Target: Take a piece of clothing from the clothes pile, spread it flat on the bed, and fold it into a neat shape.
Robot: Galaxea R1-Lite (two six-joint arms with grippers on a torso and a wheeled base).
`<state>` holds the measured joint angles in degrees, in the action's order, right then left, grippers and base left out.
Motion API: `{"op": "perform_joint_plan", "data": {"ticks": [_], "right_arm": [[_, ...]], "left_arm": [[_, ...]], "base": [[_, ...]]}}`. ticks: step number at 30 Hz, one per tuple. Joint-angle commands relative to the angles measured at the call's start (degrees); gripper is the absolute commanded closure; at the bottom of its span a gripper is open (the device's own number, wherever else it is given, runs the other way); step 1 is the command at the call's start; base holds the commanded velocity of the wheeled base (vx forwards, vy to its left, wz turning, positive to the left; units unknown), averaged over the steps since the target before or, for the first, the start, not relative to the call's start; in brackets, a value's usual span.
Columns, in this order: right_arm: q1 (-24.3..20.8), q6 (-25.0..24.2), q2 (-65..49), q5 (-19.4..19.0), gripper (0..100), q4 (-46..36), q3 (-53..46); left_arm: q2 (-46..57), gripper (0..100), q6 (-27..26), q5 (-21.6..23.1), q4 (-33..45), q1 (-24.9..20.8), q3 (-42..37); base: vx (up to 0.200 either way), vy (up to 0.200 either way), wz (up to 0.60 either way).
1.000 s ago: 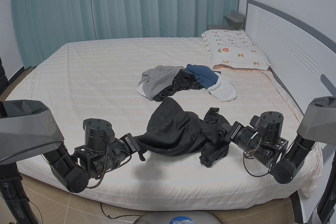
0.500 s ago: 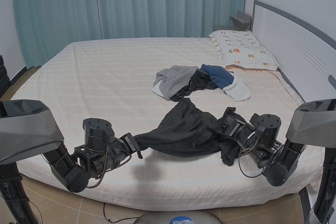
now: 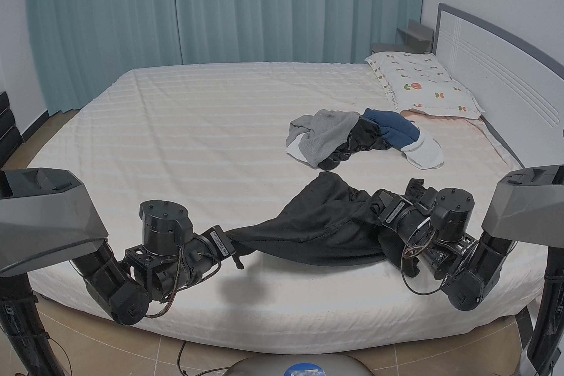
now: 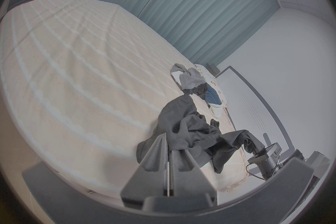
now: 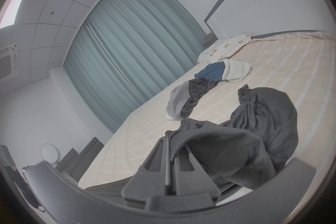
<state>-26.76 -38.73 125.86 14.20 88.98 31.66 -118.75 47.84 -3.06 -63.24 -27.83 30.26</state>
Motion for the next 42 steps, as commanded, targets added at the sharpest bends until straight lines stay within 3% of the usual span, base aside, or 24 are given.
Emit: {"op": "perform_joint_plan", "data": {"ticks": [1, 8, 13, 42], "right_arm": [[0.0, -0.1, -1.1, -0.1, 100, 0.7, 0.1], [0.0, -0.5, -1.1, -0.3, 100, 0.7, 0.1], [0.0, -3.5, -1.1, -1.2, 100, 0.7, 0.2], [0.4, -3.7, 0.2, -2.1, 100, 0.7, 0.5]], "left_arm": [[0.1, 100, 0.0, 0.0, 0.0, 0.0, 0.0], [0.5, 100, 0.0, 0.0, 0.0, 0.0, -0.1], [0.4, 100, 0.0, 0.0, 0.0, 0.0, -0.1], [0.4, 100, 0.0, 0.0, 0.8, -0.2, -0.1]], "base": [[0.0, 0.2, 0.0], [0.0, 0.2, 0.0], [0.0, 0.2, 0.0], [0.0, 0.2, 0.0]]}}
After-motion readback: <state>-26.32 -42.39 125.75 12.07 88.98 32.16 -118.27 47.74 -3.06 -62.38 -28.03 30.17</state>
